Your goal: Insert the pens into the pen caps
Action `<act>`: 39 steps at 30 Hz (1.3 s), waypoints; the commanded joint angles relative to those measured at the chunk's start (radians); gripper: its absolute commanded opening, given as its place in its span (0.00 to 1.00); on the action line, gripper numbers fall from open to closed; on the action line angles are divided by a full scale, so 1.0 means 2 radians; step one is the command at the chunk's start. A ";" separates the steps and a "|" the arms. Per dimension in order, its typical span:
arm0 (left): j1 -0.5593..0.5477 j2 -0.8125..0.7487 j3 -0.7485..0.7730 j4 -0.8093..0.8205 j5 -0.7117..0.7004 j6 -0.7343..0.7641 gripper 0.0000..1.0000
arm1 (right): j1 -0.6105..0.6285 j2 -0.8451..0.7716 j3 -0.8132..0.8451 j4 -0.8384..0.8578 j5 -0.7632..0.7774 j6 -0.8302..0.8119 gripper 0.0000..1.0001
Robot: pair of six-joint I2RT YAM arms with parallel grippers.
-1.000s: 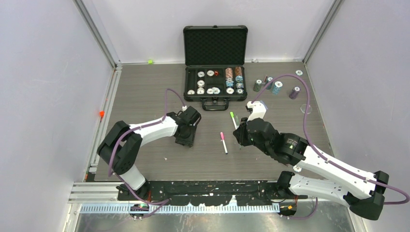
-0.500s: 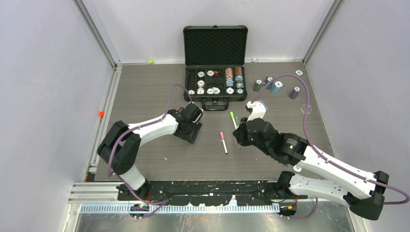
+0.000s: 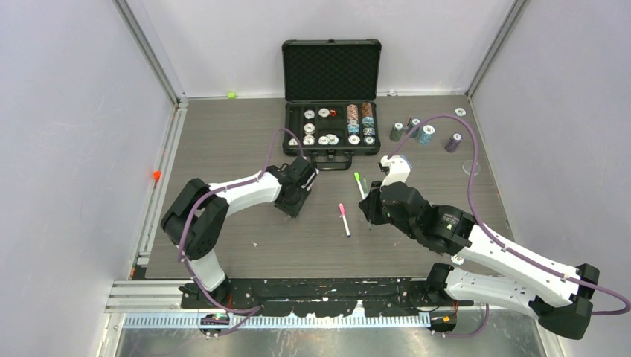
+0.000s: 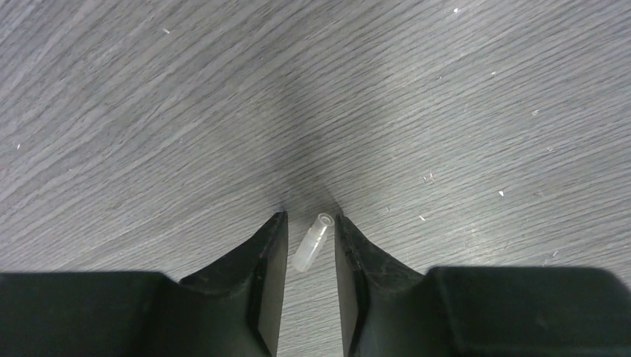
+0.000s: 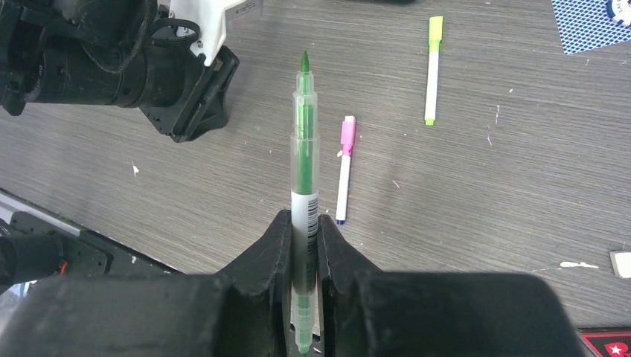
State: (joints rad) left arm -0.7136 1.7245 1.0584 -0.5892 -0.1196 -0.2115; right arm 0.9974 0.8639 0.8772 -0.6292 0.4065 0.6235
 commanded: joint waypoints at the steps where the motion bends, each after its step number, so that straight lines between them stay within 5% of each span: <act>1: -0.002 0.003 0.011 -0.016 0.001 -0.009 0.28 | 0.000 -0.001 0.005 0.014 0.010 0.001 0.01; 9: -0.002 -0.014 -0.004 -0.031 0.010 -0.088 0.21 | -0.001 0.005 0.004 0.020 0.010 -0.001 0.00; 15: -0.003 -0.024 -0.007 -0.031 0.016 -0.152 0.30 | -0.001 0.017 0.011 0.024 0.000 0.000 0.00; 19: -0.002 -0.033 -0.006 -0.038 0.008 -0.150 0.35 | 0.000 0.012 0.008 0.024 -0.001 0.003 0.00; 39: -0.002 0.003 0.006 -0.022 -0.011 -0.106 0.32 | 0.000 0.008 0.003 0.024 -0.002 0.007 0.01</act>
State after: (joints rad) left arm -0.7136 1.7111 1.0477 -0.6472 -0.1242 -0.4423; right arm 0.9974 0.8959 0.8772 -0.6205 0.3904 0.6281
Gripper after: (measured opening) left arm 0.328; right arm 0.176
